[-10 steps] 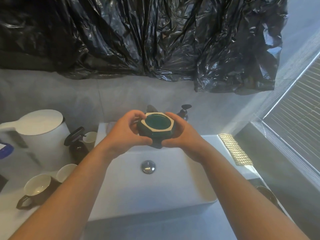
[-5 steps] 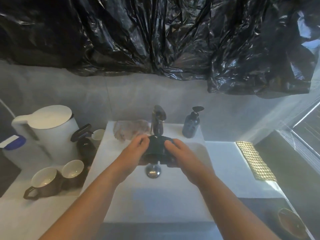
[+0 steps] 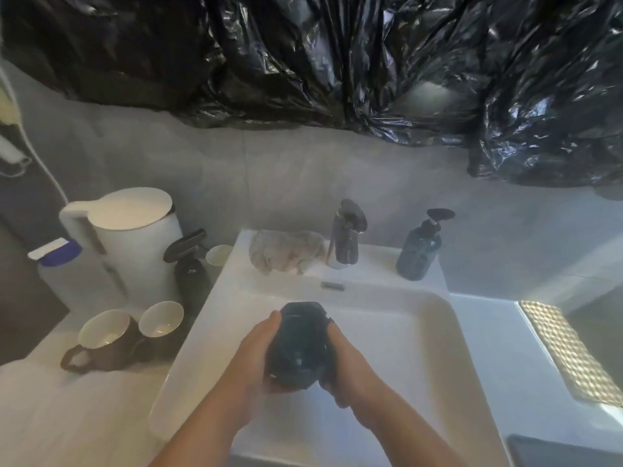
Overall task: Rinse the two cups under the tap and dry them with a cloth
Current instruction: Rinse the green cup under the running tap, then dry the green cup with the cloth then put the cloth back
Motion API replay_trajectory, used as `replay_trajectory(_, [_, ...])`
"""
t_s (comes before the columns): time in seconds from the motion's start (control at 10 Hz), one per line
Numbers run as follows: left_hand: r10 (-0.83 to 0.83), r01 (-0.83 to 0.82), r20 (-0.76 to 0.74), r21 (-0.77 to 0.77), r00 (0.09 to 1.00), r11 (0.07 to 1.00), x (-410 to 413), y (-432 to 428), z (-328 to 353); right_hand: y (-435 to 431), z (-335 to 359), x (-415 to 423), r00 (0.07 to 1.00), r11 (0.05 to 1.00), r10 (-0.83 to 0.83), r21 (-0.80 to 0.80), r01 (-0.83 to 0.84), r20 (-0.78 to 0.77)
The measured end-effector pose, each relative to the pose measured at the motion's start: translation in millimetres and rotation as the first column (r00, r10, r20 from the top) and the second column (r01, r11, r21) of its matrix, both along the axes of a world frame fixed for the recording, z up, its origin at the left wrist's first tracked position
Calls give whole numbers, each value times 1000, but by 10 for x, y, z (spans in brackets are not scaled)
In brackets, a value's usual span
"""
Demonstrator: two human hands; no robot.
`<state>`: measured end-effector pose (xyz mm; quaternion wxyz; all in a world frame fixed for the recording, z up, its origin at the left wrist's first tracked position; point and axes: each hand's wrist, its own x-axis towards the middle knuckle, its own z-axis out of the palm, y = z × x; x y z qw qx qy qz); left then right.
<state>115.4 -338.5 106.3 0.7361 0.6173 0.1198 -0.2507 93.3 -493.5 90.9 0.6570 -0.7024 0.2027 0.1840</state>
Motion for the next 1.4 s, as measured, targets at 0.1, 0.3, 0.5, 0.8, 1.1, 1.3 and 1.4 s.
replay_trajectory(0.1, [63,-58,37,-116,997,992,111,193,-113,96,38,205,989,991,114,-75,-108,90])
replay_trajectory(0.3, [312,-294,136,-137,940,946,580,670,-417,289,-140,1126,892,875,38,-446,187,450])
replay_trajectory(0.5, [335,-333,194,-45,922,942,753,722,-603,384,-529,1882,787,281,518,-936,213,335])
replay_trajectory(0.8, [287,-301,437,-39,852,953,588,835,-552,443,-126,1348,837,936,83,-330,120,541])
replay_trajectory(1.1, [278,-256,502,-114,819,960,-12,648,-353,333,140,-175,771,952,-235,299,60,592])
replay_trajectory(1.3, [171,-166,617,-67,768,984,-326,304,-483,308,-254,-529,601,930,-41,-190,315,798])
replay_trajectory(1.4, [89,-93,649,-28,756,995,-343,200,-477,206,-304,-491,541,786,-33,-313,534,840])
